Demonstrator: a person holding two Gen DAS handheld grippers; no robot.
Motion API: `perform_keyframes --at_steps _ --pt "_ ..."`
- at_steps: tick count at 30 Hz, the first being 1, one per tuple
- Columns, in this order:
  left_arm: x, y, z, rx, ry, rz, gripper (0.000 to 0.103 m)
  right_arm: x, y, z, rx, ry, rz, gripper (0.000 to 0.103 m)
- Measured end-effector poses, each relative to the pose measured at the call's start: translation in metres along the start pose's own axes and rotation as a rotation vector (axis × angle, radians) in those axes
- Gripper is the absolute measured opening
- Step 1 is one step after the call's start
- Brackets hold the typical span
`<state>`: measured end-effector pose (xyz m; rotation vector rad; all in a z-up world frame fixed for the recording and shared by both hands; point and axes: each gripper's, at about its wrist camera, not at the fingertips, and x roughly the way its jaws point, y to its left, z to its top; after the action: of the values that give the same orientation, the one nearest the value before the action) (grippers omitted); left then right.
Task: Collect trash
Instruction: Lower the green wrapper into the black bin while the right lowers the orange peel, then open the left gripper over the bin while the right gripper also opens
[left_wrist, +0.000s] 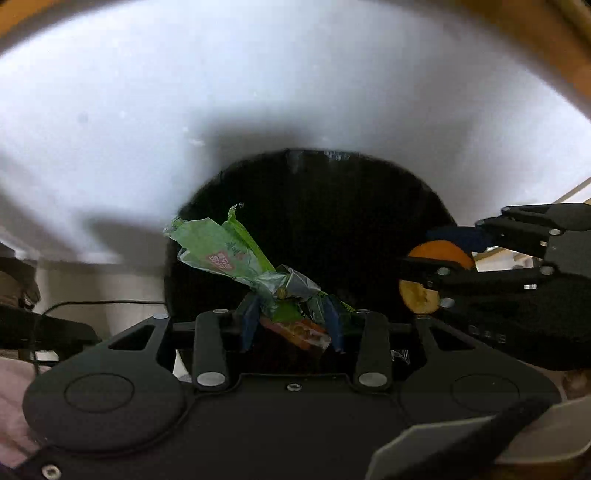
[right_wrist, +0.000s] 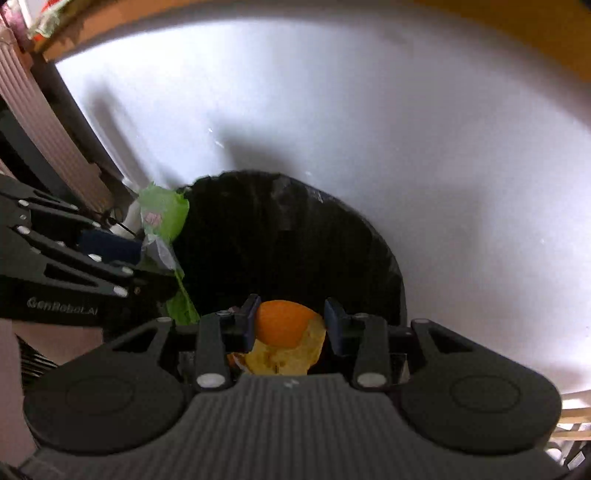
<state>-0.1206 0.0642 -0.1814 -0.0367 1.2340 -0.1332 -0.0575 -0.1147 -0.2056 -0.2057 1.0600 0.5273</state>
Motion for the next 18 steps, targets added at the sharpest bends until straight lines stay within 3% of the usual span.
perform_keyframes --at_steps 3,12,18 --pt "0.014 -0.001 0.002 0.016 0.027 0.031 0.037 0.019 0.0 -0.003 0.005 0.055 -0.001 0.044" --pt "0.051 0.008 -0.004 0.008 0.118 0.063 0.037 0.057 -0.007 -0.01 0.047 0.111 -0.02 0.044" --pt "0.043 0.006 -0.001 0.008 0.082 0.036 0.038 0.045 -0.008 -0.006 0.053 0.069 -0.02 0.068"
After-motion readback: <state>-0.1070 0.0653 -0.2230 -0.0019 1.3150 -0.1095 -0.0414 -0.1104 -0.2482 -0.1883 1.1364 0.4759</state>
